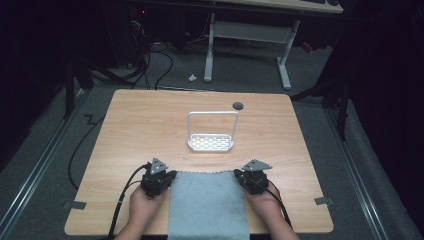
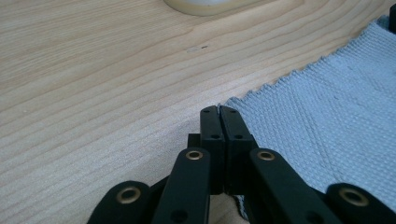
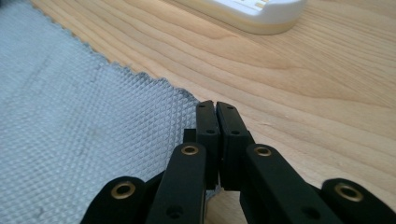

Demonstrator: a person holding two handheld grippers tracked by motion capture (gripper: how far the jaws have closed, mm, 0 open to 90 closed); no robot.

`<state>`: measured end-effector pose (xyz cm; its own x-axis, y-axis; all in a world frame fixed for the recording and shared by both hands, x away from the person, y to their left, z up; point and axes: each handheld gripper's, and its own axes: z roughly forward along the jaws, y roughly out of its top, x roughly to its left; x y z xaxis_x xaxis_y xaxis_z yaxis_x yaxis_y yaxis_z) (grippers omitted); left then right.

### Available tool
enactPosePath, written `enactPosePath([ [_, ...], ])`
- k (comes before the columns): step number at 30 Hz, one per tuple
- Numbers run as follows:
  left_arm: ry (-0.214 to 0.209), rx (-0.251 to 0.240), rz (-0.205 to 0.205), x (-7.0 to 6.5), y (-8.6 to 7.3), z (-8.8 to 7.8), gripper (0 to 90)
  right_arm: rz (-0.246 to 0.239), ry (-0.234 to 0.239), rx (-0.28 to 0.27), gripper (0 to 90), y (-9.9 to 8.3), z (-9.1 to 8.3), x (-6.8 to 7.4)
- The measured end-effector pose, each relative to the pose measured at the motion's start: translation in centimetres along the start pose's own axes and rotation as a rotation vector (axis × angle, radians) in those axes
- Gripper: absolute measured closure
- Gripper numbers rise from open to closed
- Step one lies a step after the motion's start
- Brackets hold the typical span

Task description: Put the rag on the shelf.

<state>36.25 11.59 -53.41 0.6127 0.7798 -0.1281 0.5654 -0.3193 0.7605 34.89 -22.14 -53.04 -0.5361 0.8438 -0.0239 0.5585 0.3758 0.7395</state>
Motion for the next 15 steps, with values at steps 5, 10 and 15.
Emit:
enactPosePath([
  [5, -0.023, -0.057, -0.037, 0.1, 0.0, -0.7, 88.8, 0.014, 0.008, -0.064, 89.6, 0.1, -1.0, 0.3],
  [10, -0.027, -0.131, -0.024, -0.3, 0.3, -1.7, 88.8, 0.017, -0.015, -0.134, 89.6, 0.2, -2.2, 0.7],
  [15, -0.037, -0.169, -0.022, -0.4, 0.6, -2.4, 88.8, 0.023, -0.018, -0.183, 89.6, 0.5, -3.1, 0.9],
])
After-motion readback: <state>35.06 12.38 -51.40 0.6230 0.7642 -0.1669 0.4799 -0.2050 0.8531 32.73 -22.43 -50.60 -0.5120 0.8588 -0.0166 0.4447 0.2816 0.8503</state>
